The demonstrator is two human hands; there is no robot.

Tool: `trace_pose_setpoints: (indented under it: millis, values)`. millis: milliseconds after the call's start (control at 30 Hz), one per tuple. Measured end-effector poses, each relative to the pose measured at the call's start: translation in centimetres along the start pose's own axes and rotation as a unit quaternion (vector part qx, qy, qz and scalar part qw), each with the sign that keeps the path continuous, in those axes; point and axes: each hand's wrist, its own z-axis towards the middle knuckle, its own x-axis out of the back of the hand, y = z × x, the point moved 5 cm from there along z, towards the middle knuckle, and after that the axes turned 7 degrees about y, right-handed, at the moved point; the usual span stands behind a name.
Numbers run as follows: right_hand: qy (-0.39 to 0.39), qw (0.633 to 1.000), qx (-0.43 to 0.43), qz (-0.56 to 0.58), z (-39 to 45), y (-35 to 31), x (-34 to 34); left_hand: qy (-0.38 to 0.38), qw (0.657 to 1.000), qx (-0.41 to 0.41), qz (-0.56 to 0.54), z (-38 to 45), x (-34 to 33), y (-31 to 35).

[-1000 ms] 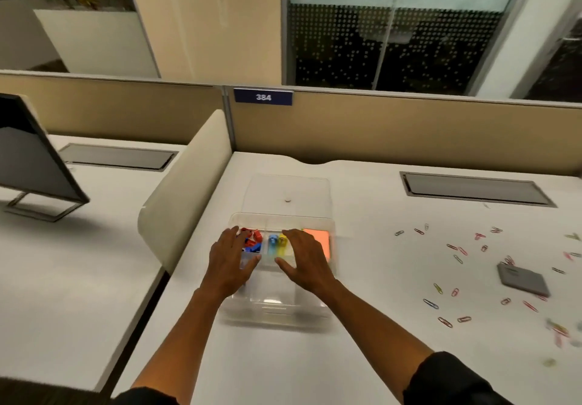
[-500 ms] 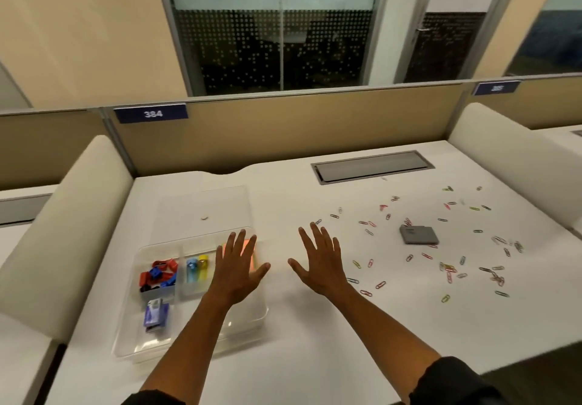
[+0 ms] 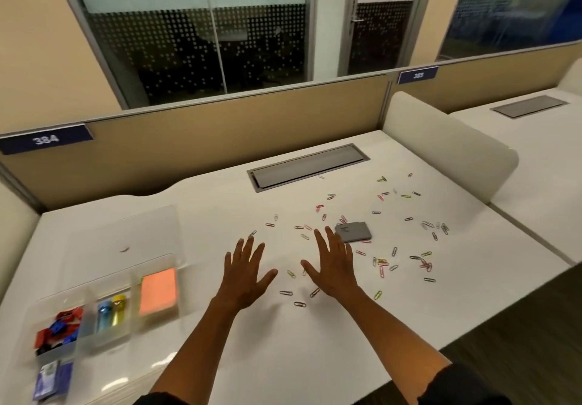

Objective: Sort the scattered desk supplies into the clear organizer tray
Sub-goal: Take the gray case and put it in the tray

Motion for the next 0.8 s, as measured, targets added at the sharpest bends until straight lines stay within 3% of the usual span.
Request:
trace_pose_setpoints:
  millis: [333, 800]
  values:
    - [-0.018, 0.996, -0.086, 0.030, 1.5, 10.8, 0.4, -0.056, 0.998, -0.018, 0.003, 4.7, -4.4, 8.4]
    - [-0.056, 0.992, -0.063, 0.095, 6.4, 18.1, -0.2, -0.114, 0.993, 0.002, -0.015, 9.4, -10.0, 15.7]
